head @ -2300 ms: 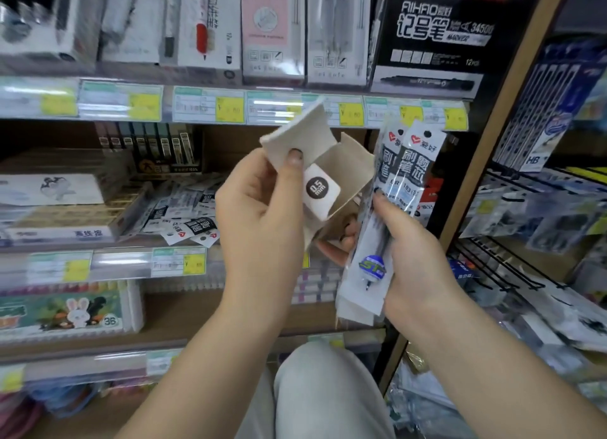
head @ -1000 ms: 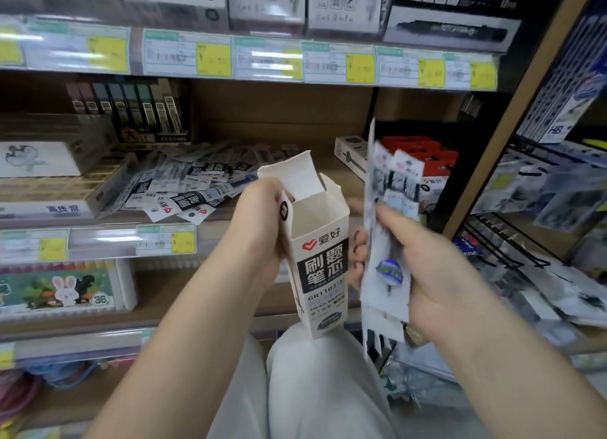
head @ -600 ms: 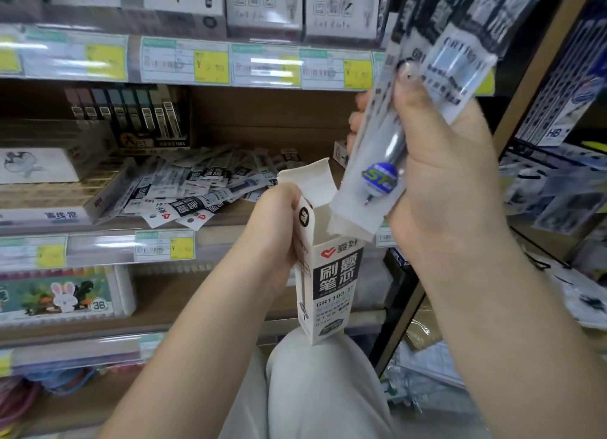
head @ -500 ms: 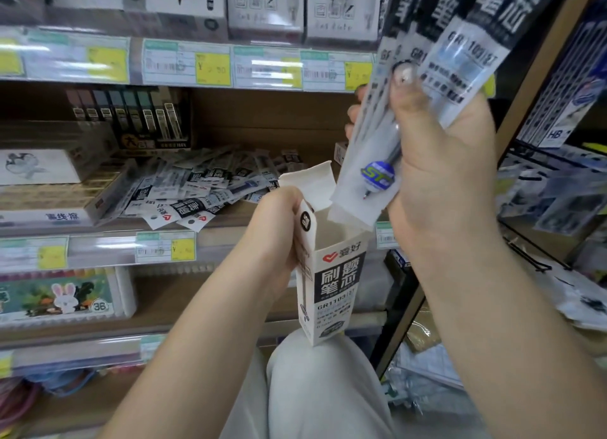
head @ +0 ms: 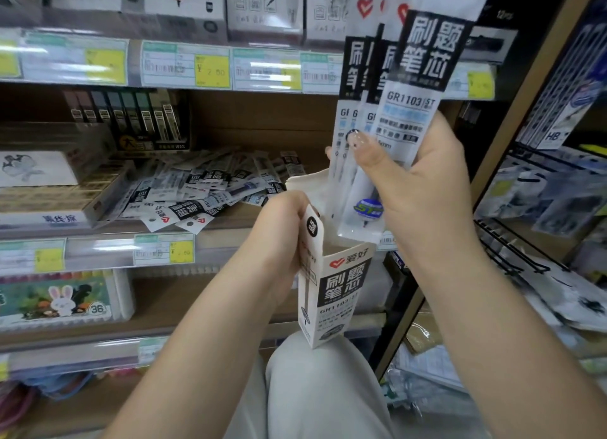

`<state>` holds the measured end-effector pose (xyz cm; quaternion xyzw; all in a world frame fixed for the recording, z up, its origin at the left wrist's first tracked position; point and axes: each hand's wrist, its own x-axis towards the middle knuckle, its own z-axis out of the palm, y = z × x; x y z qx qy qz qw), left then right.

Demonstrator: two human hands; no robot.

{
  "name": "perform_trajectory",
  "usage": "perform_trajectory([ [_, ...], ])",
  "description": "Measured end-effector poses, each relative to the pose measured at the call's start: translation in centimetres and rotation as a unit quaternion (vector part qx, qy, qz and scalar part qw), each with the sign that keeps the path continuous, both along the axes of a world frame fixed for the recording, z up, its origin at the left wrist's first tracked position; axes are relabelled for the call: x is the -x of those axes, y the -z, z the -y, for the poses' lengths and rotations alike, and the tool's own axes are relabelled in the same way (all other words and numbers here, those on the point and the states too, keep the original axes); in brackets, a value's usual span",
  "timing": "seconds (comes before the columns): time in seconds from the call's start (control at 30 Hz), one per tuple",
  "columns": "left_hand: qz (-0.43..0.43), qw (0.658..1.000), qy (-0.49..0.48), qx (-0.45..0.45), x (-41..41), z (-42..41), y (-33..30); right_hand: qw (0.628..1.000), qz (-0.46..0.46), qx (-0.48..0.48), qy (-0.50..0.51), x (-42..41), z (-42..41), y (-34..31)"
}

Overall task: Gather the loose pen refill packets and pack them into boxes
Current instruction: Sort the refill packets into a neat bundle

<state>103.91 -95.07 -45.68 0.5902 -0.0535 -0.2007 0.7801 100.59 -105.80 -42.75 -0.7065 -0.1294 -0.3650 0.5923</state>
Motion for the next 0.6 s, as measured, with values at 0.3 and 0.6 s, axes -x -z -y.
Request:
perform_trajectory([
  [0.3, 0.011, 0.999, -0.012, -0.044, 0.5, -0.5, 0.1, 0.987, -0.048, -0.040, -0.145, -0.6, 1.2, -0.7],
  [0.6, 0.005, 0.999, 0.024, -0.026, 0.3, -0.9, 0.5, 0.967, -0.044, -0.130, -0.217, 0.0, 2.1, -1.8],
])
